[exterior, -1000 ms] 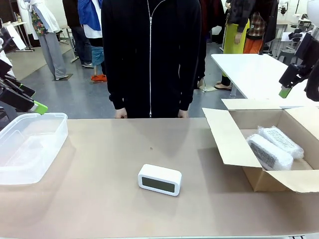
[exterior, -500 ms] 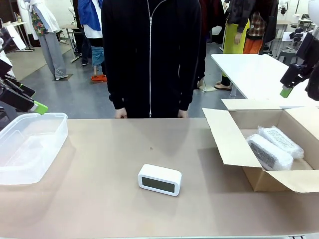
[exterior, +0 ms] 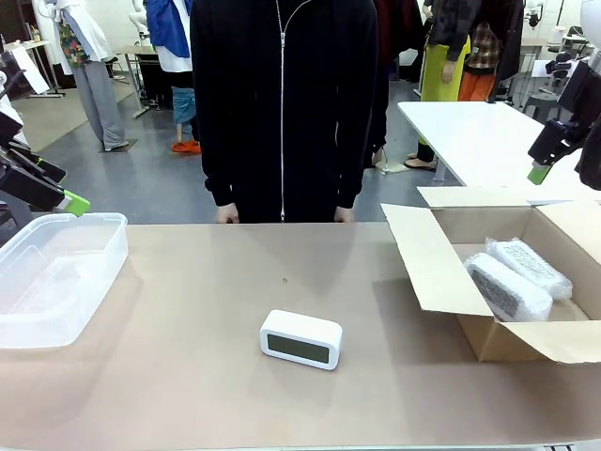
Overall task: Separate and place wrapped and unwrapped clocks.
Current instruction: Pick up the Digital clock indicated by the person.
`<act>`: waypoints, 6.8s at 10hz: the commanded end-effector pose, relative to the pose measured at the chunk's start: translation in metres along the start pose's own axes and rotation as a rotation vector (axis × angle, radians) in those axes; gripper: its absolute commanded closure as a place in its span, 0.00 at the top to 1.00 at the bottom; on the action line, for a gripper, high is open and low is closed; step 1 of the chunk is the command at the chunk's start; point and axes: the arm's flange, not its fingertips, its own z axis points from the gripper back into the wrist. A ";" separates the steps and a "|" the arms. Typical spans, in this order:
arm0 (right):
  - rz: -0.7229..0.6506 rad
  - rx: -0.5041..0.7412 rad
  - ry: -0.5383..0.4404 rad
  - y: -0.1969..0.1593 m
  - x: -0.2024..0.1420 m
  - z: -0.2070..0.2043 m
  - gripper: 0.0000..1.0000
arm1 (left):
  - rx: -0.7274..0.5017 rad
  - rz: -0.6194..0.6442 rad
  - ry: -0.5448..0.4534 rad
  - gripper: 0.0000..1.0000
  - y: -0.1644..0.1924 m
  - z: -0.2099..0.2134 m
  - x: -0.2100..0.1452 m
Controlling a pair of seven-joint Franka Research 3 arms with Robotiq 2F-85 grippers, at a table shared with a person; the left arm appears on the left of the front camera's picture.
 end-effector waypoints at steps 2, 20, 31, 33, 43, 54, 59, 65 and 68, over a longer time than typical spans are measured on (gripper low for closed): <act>0.015 0.000 -0.001 -0.003 0.000 0.000 1.00 | -0.007 -0.002 -0.004 1.00 0.000 0.000 0.000; 1.058 0.532 -0.262 0.218 -0.039 0.003 1.00 | -0.007 -0.002 -0.004 1.00 0.000 0.000 0.000; 1.000 0.485 -0.346 0.212 -0.036 0.016 1.00 | -0.007 -0.002 -0.004 1.00 0.000 0.000 0.000; 1.000 0.485 -0.346 0.212 -0.036 0.016 1.00 | -0.007 -0.002 -0.004 1.00 0.000 0.000 0.000; 1.000 0.485 -0.346 0.212 -0.036 0.016 1.00 | -0.007 -0.002 -0.004 1.00 0.000 0.000 0.000; 1.000 0.485 -0.346 0.212 -0.036 0.016 1.00 | -0.343 -0.608 0.185 1.00 -0.065 -0.133 0.133; 1.000 0.485 -0.346 0.212 -0.036 0.016 1.00 | -0.537 -0.726 0.140 1.00 -0.097 -0.192 0.123; 1.000 0.485 -0.346 0.212 -0.036 0.016 1.00 | -0.463 -0.721 0.316 1.00 -0.133 -0.225 0.142; 1.000 0.485 -0.346 0.212 -0.036 0.016 1.00 | -0.513 -0.655 0.336 1.00 -0.149 -0.258 0.139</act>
